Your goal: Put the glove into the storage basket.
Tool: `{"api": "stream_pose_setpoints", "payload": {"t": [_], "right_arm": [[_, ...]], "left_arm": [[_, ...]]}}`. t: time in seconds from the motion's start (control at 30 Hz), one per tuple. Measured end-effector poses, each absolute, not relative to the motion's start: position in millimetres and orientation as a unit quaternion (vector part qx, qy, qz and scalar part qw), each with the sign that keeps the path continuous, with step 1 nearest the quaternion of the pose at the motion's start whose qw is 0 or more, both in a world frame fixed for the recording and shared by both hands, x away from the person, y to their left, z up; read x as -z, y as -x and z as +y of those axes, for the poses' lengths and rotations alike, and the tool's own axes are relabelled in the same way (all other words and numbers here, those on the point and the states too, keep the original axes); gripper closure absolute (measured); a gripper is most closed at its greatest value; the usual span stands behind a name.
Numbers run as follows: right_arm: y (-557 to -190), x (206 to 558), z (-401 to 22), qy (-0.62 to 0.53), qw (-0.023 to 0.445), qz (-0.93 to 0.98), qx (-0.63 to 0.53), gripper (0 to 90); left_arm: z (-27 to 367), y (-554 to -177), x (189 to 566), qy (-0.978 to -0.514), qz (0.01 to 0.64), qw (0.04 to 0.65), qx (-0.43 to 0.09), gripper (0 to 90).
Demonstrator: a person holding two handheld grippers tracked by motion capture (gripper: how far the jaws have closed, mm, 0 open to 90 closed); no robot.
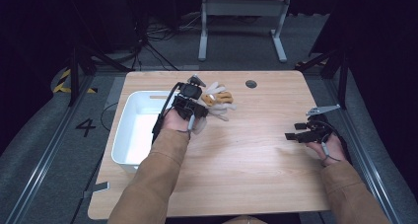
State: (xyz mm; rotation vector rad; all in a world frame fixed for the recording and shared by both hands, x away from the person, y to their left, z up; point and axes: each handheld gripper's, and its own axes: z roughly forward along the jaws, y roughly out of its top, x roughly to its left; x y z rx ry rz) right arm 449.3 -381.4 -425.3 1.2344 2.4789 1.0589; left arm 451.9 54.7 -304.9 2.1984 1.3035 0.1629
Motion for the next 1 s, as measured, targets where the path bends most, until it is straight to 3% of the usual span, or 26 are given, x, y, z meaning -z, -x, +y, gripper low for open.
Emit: {"api": "stream_pose_setpoints", "payload": {"t": [1.0], "right_arm": [[-445, 430, -384, -0.405, 0.099, 0.844, -0.336, 25.0]], "left_arm": [[114, -455, 276, -0.75, 0.613, 0.238, -0.078, 70.9]]}}
